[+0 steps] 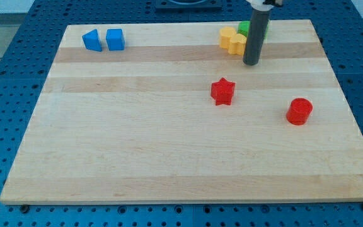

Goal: Push red star to the center left of the board

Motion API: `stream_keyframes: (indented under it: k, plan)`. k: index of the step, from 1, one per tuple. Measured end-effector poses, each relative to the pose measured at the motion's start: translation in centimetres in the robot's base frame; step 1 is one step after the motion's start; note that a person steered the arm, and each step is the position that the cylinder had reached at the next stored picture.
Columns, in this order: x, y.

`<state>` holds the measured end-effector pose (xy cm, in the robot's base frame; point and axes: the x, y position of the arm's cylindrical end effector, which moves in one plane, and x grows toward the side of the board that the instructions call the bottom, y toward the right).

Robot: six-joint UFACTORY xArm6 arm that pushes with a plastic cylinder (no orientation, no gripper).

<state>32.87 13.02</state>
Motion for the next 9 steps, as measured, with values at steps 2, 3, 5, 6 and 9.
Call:
stream_keyframes:
  k: [2, 3, 5, 6, 9]
  plan:
    - [-0.7, 0.1]
    - [-0.1, 0.7]
    - [3.2, 0.8]
    - [4.7, -0.8]
    - [8.1, -6.6]
